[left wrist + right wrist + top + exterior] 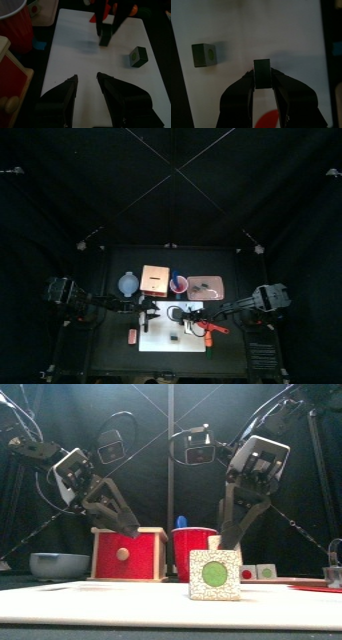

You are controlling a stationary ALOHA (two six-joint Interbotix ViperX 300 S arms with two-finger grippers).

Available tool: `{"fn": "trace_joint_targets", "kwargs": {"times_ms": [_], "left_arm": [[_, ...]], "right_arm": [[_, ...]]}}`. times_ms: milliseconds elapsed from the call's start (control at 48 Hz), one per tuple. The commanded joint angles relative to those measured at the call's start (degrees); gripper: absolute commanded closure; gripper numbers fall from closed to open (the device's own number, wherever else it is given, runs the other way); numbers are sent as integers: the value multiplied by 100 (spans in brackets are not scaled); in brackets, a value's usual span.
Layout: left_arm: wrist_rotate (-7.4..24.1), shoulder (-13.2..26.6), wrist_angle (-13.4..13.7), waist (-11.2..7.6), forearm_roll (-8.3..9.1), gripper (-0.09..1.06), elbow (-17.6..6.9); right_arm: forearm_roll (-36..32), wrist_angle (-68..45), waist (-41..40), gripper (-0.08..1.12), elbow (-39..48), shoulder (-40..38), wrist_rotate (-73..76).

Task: Place sushi on board then cut the sushi with the knife then place the pieces on the plate
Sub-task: Place the 4 sushi pieces on the plate

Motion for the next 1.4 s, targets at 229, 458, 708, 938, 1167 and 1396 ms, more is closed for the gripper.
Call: {"fn": "trace_joint_targets", "kwargs": {"times_ms": [229, 458, 708, 938, 1167, 1396], "left_arm": [[9, -18, -18, 9, 0, 20, -62], [9, 0, -18, 26, 0, 20, -53], [0, 62, -18, 35, -9, 20, -79], [-18, 79, -18, 26, -9, 20, -88], [-18, 70, -18, 35, -9, 20, -105], [-18, 79, -18, 26, -9, 20, -141]], "right_arm": [[70, 360, -1406, 54, 1204, -1336, 0], [9, 220, -2188, 53, 1723, -1564, -18], [-281, -149, -2522, 52, 1951, -1503, -18], [-316, -229, -2760, 30, 2013, -1494, -26], [-308, -220, -2733, 25, 1978, -1688, -9], [325, -387, -1626, 25, 1556, -1811, -9]]}}
